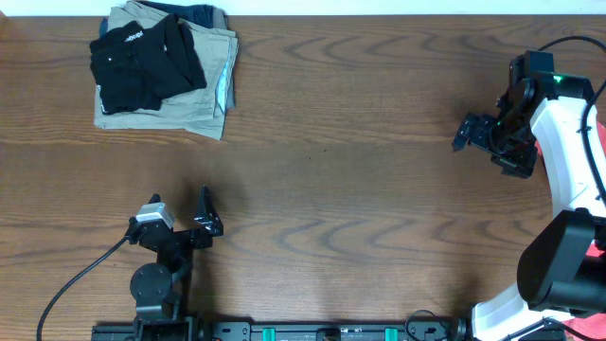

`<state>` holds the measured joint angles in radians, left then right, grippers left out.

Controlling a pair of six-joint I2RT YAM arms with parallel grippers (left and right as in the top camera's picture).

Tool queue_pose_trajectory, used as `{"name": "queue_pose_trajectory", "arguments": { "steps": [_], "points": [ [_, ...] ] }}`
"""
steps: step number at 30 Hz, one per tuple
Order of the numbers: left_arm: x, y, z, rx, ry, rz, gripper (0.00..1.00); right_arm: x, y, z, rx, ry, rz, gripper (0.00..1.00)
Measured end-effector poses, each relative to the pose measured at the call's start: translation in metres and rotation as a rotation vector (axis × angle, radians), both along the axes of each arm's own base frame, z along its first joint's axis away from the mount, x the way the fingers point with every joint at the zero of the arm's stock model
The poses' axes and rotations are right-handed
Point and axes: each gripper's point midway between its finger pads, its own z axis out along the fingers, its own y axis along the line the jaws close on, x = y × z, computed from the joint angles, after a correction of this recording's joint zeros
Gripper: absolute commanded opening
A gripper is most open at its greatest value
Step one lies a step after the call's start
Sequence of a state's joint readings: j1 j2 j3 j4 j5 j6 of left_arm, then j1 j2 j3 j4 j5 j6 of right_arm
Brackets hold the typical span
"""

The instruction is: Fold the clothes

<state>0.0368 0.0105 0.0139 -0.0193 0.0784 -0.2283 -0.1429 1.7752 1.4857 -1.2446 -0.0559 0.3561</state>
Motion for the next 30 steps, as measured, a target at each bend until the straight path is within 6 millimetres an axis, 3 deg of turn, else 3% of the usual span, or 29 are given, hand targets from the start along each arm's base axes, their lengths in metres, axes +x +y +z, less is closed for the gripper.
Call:
{"name": "queue_pose_trajectory", "arguments": {
  "steps": [17,22,30],
  "points": [
    [0.000,0.000,0.000,0.000,0.000,0.000,0.98,0.001,0.007,0.007,-0.003,-0.023,0.022,0.99],
    [0.000,0.000,0.000,0.000,0.000,0.000,0.98,-0.001,0.022,0.045,-0.017,-0.144,0.064,0.99],
    [0.000,0.000,0.000,0.000,0.002,0.000,0.98,0.018,0.027,0.142,-0.109,-0.617,0.087,0.99]
  ]
}}
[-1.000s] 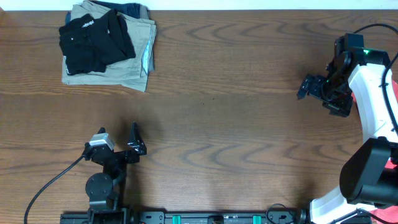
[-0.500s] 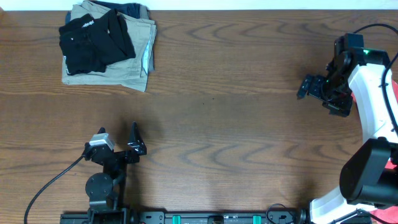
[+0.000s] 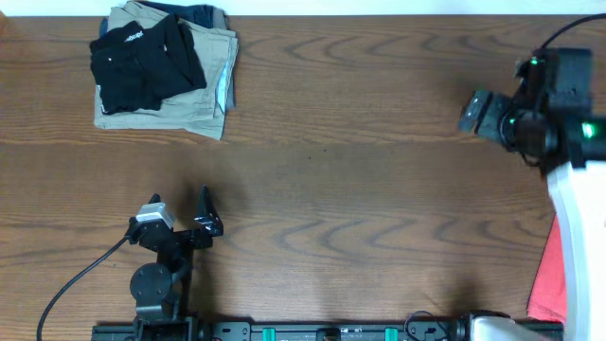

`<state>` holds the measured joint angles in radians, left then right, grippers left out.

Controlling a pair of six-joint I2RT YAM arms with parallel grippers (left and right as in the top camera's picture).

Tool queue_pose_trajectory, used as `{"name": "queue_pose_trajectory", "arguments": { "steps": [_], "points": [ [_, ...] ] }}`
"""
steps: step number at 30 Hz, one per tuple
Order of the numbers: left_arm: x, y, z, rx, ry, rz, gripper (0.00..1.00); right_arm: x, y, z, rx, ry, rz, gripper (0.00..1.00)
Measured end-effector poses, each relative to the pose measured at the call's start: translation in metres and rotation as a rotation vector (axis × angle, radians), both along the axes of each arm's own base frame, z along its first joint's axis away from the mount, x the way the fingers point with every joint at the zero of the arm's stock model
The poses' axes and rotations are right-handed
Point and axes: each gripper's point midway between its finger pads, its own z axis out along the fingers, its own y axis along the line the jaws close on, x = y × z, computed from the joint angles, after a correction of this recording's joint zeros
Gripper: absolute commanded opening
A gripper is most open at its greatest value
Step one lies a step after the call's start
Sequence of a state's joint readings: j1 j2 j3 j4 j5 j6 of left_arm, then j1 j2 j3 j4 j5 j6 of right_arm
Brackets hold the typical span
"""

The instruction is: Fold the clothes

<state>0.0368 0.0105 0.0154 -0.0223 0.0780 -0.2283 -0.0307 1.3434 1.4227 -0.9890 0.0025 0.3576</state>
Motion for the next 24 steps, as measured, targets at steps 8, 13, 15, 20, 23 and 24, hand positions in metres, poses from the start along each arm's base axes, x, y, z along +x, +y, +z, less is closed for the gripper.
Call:
{"name": "queue_pose_trajectory", "arguments": {
  "steps": [8,13,15,20,23,24],
  "points": [
    [0.000,0.000,0.001,0.000,0.001,0.000,0.98,-0.010,0.024,-0.018,0.022,-0.392,0.077,0.99],
    [0.000,0.000,0.001,0.000,0.002,0.000,0.98,-0.040,0.033,-0.049,0.055,-0.615,0.124,0.99],
    [0.000,0.000,0.001,0.000,0.002,0.000,0.98,-0.052,0.036,-0.052,0.063,-0.700,0.136,0.99],
    [0.000,0.000,0.001,0.000,0.002,0.000,0.98,-0.076,0.036,-0.062,0.071,-0.823,0.140,0.99],
    [0.000,0.000,0.001,0.000,0.002,0.000,0.98,-0.083,0.036,-0.076,0.073,-0.832,0.139,0.99],
    [0.000,0.000,0.001,0.000,0.002,0.000,0.98,-0.085,0.036,-0.081,0.074,-0.832,0.139,0.99]
  ]
}}
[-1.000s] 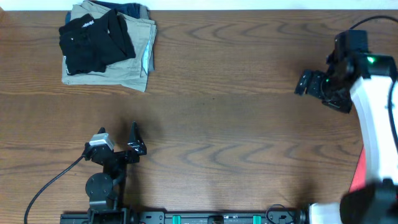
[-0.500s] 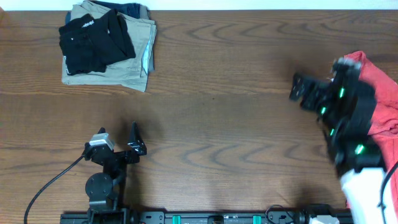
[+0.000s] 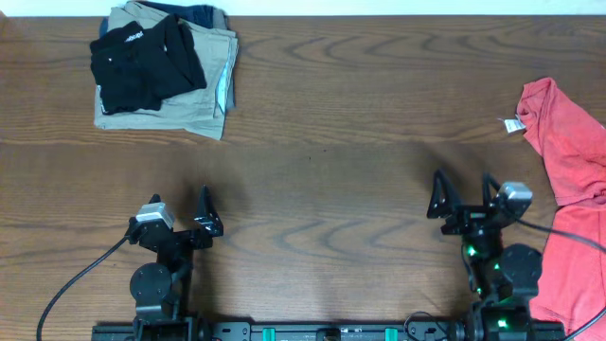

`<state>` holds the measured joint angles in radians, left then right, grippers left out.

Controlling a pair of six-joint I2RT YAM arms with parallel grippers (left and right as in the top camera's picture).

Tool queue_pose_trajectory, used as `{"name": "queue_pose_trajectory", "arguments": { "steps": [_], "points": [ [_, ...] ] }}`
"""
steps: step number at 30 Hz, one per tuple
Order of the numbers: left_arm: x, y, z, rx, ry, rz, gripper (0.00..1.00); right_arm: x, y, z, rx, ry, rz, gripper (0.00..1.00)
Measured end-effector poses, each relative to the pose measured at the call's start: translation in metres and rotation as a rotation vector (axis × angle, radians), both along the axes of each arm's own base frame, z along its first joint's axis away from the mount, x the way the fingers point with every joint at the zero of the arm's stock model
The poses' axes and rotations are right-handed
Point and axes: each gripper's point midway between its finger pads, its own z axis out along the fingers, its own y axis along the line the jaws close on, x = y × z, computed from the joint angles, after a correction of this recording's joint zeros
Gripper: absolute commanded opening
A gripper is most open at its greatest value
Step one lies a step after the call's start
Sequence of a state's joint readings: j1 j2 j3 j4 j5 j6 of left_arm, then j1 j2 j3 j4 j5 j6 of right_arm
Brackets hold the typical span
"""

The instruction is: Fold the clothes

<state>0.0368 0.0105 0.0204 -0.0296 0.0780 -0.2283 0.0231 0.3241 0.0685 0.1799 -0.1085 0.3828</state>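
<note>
A red shirt [image 3: 566, 142] lies unfolded at the table's right edge, with a white tag [image 3: 511, 123] at its collar and part of it running off the frame. At the far left sits a stack of folded clothes [image 3: 163, 71]: a black garment on top of khaki ones, with dark blue under them. My right gripper [image 3: 463, 194] stands open near the front edge, left of the shirt and apart from it. My left gripper [image 3: 185, 216] rests at the front left, open and holding nothing. One of its fingers is partly hidden by the wrist camera.
The brown wooden table [image 3: 341, 142] runs across the whole view. The two arm bases and a black rail [image 3: 322, 332] line the front edge. A cable [image 3: 71, 284] trails from the left arm.
My right arm was stretched out high over the table's right side. It now sits folded low by the front edge, gripper open. The red shirt it mostly covered now shows. The left arm has not moved.
First my right arm reached over the right edge, with only slivers of red cloth visible around it. Then it stood higher and closer to the camera, gripper near the far right. Now it is down at the front, and the shirt lies uncovered and unfolded.
</note>
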Motion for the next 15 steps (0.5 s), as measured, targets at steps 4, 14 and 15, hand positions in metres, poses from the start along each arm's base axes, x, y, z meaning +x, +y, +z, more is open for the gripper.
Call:
{"name": "queue_pose_trajectory", "arguments": {
  "steps": [4,14,15],
  "points": [
    [0.000,0.000,0.000,0.000,0.000,0.000,0.98,-0.005,0.000,-0.007,0.000,-0.018,0.000,0.99],
    [0.000,0.000,0.000,0.000,0.000,0.000,0.98,-0.014,-0.001,-0.001,-0.019,-0.064,-0.004,0.99],
    [0.000,0.000,0.000,0.000,0.000,0.000,0.98,-0.016,-0.001,-0.004,-0.027,-0.057,-0.003,0.99]
  ]
}}
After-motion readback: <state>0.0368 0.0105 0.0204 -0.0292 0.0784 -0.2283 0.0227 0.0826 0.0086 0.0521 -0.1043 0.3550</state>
